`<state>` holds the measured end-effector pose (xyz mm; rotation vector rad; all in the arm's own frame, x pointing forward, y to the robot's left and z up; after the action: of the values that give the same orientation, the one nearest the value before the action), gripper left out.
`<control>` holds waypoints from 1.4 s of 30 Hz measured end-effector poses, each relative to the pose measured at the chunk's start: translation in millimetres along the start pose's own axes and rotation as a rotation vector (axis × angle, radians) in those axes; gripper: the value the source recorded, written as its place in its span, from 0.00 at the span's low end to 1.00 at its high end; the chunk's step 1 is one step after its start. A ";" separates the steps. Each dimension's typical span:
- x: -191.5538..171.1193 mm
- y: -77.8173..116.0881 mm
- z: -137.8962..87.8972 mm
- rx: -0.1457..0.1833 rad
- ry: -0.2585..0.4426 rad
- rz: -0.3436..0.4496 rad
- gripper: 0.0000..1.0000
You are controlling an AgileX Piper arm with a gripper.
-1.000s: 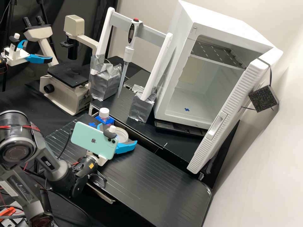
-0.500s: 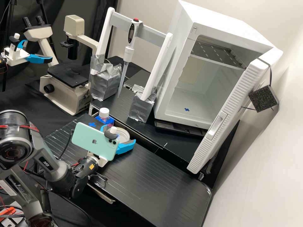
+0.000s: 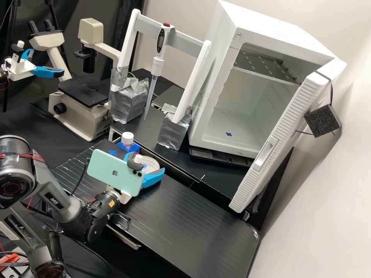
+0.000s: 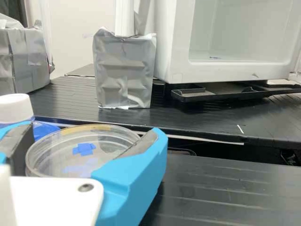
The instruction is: Open the lid
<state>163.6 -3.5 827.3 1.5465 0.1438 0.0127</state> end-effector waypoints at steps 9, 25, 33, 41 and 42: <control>-0.5 -0.4 -1.8 0.023 0.010 -0.008 0.00; -11.9 9.7 -20.9 0.009 0.089 0.047 0.00; -16.5 20.9 -9.5 0.024 0.008 0.136 0.00; -25.1 36.7 17.8 0.130 -0.153 0.281 0.00; -25.4 36.8 20.3 0.138 -0.165 0.283 0.00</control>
<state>143.4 -25.2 866.4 1.6874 -0.2097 0.1001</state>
